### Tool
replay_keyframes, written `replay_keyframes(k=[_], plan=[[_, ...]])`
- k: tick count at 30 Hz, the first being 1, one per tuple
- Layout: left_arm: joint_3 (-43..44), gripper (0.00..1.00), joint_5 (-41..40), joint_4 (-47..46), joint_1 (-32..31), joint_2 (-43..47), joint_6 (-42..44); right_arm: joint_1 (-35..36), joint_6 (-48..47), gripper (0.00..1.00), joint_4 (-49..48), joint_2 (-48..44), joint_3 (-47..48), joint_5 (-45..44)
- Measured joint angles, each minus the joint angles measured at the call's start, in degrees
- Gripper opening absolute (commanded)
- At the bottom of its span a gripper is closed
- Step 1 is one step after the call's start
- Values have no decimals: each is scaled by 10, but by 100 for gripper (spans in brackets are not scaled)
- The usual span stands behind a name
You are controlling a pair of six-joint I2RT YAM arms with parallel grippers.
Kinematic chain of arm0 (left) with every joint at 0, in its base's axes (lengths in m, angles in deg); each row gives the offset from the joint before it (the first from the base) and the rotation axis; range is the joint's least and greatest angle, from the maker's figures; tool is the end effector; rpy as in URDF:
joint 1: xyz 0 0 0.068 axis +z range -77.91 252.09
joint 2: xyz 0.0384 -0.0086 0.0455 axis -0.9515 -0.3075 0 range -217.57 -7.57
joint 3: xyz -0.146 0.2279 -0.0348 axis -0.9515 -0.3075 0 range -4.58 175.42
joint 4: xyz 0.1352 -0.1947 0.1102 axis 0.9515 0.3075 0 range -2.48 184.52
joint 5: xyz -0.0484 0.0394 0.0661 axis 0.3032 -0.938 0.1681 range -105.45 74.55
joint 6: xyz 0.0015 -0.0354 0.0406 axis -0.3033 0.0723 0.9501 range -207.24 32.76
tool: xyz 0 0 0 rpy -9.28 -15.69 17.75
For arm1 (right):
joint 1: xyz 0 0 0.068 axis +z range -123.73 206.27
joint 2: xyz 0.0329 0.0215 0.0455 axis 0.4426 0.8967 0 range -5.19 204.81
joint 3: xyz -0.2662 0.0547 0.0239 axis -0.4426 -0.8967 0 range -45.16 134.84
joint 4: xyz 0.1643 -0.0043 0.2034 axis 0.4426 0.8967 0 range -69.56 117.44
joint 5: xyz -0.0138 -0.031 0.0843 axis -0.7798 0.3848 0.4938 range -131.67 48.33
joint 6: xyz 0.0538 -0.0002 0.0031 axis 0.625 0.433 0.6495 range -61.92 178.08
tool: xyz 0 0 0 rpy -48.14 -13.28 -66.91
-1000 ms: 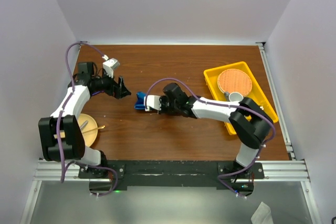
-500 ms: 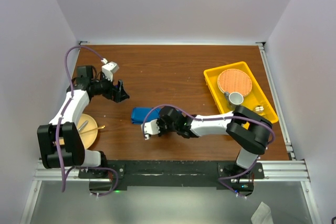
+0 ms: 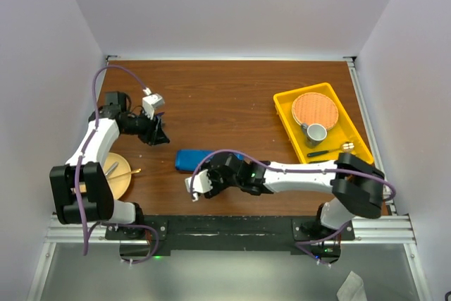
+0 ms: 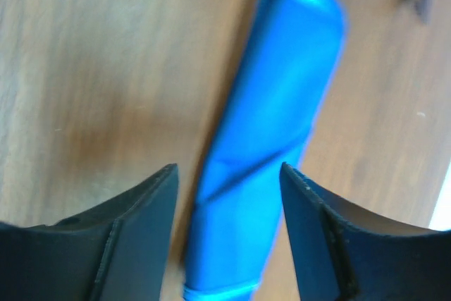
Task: Fold the napkin into a case and place the utensils inside
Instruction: Turn over the smaller rectangle-folded napkin at the center of the board, then rotate the smaller rectangle-folded napkin at the center of the board.
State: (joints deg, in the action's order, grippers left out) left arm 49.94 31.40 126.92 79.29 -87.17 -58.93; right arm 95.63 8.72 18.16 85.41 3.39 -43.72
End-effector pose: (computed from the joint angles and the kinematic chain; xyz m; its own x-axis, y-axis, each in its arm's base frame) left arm 0.2632 0.0070 0.2350 -0.6809 0.2409 -0.6917 0.6238 0.6856 -0.3752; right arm 0.1172 0.3075 0.1879 0.5554 -0.6767 -0.4834 -0.7740 -0.2081 -0.5980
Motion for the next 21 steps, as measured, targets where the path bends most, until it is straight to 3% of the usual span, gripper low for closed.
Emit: replay_keyframes(k=[1, 4, 9, 13, 21], plan=[[5, 25, 7, 17, -2, -5, 16, -1, 6, 64, 12, -9, 10, 0], [20, 16, 19, 59, -10, -24, 58, -15, 31, 59, 61, -49, 47, 4], [19, 9, 6, 71, -54, -28, 74, -87, 70, 46, 130, -102, 90, 37], [9, 0, -18, 43, -121, -29, 57, -155, 77, 42, 179, -96, 96, 61], [4, 0, -51, 29, -152, -90, 38, -164, 57, 41, 193, -47, 37, 93]])
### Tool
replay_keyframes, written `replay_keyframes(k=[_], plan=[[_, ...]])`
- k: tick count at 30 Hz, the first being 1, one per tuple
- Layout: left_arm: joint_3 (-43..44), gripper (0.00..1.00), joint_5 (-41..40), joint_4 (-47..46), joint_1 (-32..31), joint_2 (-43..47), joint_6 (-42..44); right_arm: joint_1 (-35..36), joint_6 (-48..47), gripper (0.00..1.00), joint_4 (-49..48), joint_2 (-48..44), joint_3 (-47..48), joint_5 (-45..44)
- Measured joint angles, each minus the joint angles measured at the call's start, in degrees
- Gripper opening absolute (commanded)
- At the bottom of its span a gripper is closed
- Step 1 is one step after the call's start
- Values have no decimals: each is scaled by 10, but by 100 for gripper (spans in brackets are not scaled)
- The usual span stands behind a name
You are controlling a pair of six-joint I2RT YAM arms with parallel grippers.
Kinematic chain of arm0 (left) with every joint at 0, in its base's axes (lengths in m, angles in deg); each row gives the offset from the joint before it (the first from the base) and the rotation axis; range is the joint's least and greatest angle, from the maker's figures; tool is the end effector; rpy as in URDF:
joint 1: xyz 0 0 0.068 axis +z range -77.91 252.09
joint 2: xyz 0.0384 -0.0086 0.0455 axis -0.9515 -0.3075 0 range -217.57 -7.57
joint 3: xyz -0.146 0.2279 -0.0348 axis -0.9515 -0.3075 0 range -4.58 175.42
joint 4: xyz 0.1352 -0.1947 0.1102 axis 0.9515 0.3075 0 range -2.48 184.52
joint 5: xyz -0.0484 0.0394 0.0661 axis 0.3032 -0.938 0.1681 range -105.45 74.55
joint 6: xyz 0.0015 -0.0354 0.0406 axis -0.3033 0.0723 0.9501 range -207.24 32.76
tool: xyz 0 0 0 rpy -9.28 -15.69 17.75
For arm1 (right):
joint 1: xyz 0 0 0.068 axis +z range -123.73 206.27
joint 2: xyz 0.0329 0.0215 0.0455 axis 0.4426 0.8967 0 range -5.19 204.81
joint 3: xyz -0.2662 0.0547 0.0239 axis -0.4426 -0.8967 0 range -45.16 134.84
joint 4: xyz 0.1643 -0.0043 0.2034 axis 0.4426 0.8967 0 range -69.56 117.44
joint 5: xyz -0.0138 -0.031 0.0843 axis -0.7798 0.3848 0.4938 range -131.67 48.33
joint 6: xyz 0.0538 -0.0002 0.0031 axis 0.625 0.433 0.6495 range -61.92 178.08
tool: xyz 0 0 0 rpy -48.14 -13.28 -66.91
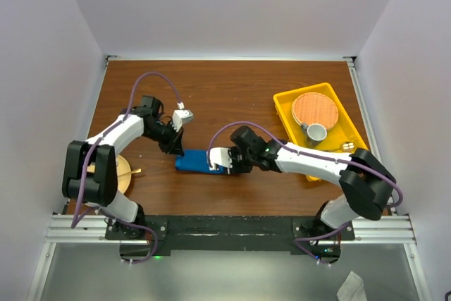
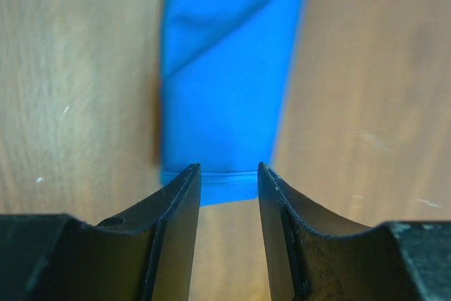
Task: Fold the napkin into a case and place the utensils inside
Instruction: Rotate the smaller rectangle-folded napkin at the center of the board.
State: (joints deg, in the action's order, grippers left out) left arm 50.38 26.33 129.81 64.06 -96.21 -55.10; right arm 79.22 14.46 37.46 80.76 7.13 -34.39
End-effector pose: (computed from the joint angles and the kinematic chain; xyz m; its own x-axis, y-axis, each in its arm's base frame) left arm 0.2692 -0.0620 0.1941 -0.6728 0.4955 -0.5493 0.7348 0.5340 -0.4183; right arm 0.1818 0.2484 0.2065 0.2421 -0.8150 -0.5265 -0.9298 -0.0397 -0.3660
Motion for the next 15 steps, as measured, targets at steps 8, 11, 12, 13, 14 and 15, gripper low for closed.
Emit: replay_keyframes(k=[8, 11, 12, 13, 14, 15], plan=[[-2, 0, -40, 15, -18, -61, 7, 0, -21, 42, 1, 57, -19, 20], [-2, 0, -59, 17, -20, -89, 11, 0, -26, 42, 3, 69, -10, 30], [-1, 0, -61, 18, -20, -96, 11, 0, -28, 41, 5, 72, -6, 34], [3, 0, -62, 22, -20, -101, 10, 0, -30, 41, 8, 76, -3, 38], [9, 0, -64, 25, -21, -106, 9, 0, -31, 42, 11, 78, 0, 40], [18, 0, -67, 30, -21, -113, 9, 0, -31, 42, 15, 78, 2, 43]])
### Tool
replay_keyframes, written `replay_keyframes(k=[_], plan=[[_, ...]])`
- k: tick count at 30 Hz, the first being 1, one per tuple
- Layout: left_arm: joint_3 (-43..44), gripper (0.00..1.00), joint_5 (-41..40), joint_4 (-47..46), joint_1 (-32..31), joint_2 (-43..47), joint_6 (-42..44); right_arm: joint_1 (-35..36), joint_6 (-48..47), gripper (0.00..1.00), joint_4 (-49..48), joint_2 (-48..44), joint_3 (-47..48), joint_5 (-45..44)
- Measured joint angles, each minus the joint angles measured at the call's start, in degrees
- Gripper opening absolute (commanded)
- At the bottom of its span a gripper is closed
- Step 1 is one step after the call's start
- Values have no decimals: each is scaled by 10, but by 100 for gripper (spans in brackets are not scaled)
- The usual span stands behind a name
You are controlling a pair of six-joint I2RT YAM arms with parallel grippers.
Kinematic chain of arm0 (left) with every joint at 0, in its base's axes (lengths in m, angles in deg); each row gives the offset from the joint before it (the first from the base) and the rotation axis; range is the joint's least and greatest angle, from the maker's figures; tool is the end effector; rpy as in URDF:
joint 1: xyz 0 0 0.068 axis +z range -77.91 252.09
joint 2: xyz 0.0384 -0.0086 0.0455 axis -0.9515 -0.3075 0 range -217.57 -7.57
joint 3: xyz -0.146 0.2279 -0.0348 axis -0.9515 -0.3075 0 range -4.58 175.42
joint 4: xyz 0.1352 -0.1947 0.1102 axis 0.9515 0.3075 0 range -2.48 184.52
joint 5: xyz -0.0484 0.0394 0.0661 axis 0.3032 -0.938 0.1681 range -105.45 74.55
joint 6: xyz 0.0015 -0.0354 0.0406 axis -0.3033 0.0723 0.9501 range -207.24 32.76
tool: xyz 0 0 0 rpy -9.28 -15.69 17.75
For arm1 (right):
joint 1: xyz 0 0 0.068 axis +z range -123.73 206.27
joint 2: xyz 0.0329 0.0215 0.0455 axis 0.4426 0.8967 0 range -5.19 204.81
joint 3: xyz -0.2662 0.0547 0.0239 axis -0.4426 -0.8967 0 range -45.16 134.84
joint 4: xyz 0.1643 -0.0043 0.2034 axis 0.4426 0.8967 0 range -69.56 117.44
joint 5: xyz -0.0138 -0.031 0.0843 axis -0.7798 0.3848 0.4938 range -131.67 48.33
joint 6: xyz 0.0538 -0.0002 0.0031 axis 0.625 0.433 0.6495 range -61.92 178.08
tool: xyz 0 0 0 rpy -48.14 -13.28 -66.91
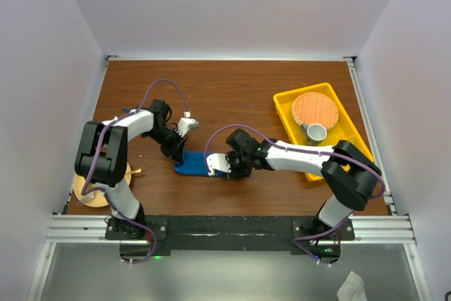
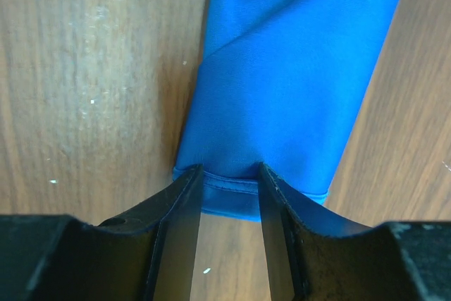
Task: Fold the napkin into a case and place the utensils inside
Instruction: Rotate the smaller rectangle-folded napkin at the center of the board.
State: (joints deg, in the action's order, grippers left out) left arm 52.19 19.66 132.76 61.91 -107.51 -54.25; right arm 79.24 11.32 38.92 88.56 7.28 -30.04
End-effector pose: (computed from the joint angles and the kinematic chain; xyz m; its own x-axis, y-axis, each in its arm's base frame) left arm 0.2800 -0.0712 0.1467 -0.7379 0.5850 -0.3365 0.6703 0.5767 -0.4671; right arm 0.1844 0.2563 0.1662 0.2575 -0.8433 -0.4718 -0.9567 -0.1540 -0.2471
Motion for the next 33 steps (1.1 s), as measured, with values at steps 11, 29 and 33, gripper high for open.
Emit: replay_keyframes(k=[11, 29, 33], plan=[[155, 25, -15, -21, -2, -95, -20, 38, 49, 69, 83, 16, 64, 87], [37, 41, -82, 15, 5, 52, 80, -121, 117, 95, 217, -15, 153, 160], [30, 43, -103, -1, -15, 16, 83, -139, 116, 98, 233, -16, 149, 164]])
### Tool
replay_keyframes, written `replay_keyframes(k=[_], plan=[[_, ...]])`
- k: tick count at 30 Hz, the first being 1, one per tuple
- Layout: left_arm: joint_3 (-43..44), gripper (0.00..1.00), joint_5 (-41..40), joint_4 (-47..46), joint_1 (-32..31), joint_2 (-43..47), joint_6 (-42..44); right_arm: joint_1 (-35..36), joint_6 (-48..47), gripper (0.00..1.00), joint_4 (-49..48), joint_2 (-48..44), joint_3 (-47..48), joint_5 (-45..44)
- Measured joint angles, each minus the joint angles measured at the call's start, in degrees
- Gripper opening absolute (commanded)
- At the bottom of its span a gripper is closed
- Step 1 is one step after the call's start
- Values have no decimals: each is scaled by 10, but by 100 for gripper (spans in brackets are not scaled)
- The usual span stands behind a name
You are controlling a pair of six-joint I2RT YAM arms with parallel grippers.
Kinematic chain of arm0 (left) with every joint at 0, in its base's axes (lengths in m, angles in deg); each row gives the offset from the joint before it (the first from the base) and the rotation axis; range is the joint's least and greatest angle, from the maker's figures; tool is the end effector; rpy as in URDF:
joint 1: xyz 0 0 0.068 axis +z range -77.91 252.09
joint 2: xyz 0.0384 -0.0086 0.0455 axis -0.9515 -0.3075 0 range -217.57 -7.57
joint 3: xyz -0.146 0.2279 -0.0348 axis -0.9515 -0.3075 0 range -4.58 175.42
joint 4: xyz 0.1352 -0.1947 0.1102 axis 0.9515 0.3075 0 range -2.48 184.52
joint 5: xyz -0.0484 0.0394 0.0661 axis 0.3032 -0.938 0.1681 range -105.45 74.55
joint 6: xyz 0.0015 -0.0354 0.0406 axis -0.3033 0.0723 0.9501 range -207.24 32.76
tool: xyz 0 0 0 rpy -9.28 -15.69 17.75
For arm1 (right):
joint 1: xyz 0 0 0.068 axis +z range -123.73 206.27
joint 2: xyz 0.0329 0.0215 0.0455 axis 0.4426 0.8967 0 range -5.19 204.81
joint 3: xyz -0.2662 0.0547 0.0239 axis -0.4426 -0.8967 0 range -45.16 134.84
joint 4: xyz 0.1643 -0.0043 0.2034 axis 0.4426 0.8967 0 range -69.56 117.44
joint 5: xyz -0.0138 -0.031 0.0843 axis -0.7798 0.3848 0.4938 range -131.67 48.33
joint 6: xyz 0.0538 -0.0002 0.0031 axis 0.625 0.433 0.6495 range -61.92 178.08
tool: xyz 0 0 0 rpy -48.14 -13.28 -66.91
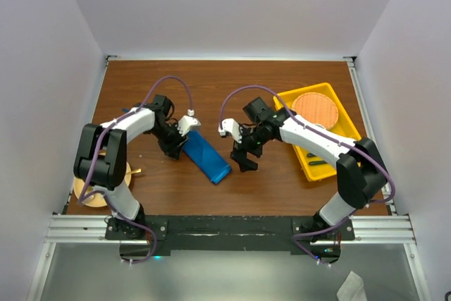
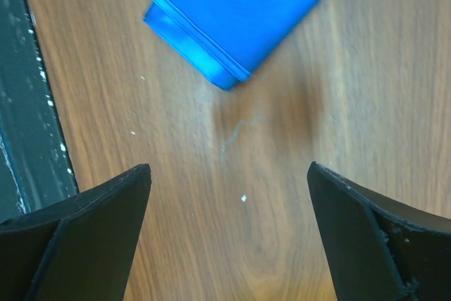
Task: Fold the napkin into a case and place the utensils inside
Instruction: Rotate the smaller rectangle-folded napkin at the center of the board.
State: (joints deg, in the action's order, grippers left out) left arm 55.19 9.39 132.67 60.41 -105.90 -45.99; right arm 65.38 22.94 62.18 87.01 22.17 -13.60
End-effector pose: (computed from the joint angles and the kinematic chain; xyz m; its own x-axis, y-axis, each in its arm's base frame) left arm 0.2896 -0.0752 0.1634 -0.5809 0.7311 -0.3579 0.8139 0.5284 -0.2416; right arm 0.2373 0.2145 0.2320 -0.1787 -0.7996 -0.5733 -0.9836 0.1303 0.1248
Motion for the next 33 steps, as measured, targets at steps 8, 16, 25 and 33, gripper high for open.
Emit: replay_keyframes(k=[8, 16, 25, 33], plan=[[123, 44, -17, -30, -69, -101, 0, -29, 3, 98, 3, -18, -4, 0], [256, 63, -18, -61, -108, -195, 9, -37, 6, 98, 0, -19, -3, 0], [289, 100, 38, -17, -11, -100, 2, -74, 53, 98, -28, -9, 83, 3], [393, 90, 38, 48, 148, -2, 108, -112, 90, 98, -65, 27, 177, 17]])
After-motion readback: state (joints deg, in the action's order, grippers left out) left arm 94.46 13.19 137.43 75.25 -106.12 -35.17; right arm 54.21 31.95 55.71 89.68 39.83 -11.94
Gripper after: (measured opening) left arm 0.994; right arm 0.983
